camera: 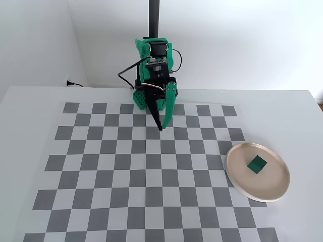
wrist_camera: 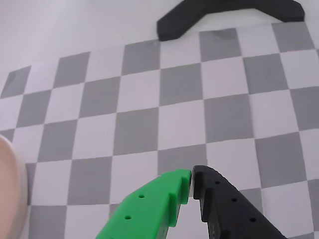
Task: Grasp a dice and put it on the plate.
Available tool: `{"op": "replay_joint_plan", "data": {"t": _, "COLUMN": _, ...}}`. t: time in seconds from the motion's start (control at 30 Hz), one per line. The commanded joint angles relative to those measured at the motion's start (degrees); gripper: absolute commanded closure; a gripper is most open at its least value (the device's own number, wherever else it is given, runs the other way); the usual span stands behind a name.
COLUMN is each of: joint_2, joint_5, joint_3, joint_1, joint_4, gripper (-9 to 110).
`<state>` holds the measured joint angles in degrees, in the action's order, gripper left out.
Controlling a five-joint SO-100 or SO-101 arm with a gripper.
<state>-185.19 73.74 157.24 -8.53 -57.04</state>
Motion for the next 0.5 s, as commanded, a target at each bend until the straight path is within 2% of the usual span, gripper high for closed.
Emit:
{"op": "replay_joint_plan", "data": {"t": 0.0, "joint_2": -5.8, "joint_5": -0.6, "joint_3": 4.7, "joint_1": 2.3, "joint_4": 1.8, "gripper": 106}}
{"op": "replay_joint_plan", "data": {"t": 0.3, "joint_2": -6.0, "joint_5": -2.6, "joint_3": 17.3, "joint_1": 10.6, "joint_4": 12.2, "gripper": 106}}
{"op": "replay_joint_plan", "data": {"t": 0.47, "joint_2": -5.9, "joint_5": -14.0, "joint_3": 20.0, "joint_1": 12.9, "joint_4": 15.1, "gripper": 106}}
